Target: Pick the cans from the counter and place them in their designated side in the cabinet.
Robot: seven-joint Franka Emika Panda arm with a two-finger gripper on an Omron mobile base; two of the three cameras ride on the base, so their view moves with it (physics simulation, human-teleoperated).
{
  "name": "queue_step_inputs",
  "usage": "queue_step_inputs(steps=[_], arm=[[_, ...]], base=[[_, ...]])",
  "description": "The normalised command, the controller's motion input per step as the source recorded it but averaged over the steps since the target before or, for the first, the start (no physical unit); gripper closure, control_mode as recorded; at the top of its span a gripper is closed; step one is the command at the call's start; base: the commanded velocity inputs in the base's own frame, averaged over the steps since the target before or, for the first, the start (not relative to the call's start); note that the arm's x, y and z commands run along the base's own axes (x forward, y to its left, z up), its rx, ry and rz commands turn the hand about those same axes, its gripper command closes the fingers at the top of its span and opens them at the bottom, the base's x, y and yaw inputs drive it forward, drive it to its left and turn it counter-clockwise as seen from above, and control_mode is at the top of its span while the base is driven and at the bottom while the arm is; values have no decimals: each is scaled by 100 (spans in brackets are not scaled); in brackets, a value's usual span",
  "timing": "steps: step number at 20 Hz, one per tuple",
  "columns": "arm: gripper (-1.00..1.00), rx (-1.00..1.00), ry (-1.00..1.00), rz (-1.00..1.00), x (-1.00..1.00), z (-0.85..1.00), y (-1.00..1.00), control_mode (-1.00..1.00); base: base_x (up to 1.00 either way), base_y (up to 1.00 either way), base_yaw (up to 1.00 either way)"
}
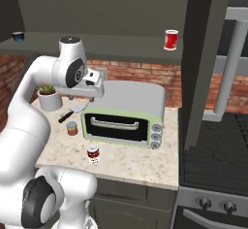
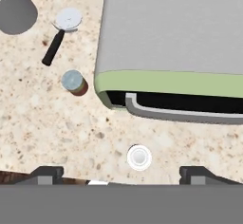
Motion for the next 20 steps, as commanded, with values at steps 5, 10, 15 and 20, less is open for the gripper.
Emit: queue_step_inputs(steps=[5, 10, 15, 20], arm=[[-100, 0, 1, 0, -28, -18, -2, -100], [-100, 0, 0, 0, -24, -25, -10, -100], [-100, -3, 0, 0, -7, -30, -8, -100], [-100, -6, 0, 0, 0, -31, 0, -100]], base=[[0, 0, 0], [0, 0, 0], [0, 0, 0], [0, 0, 0]])
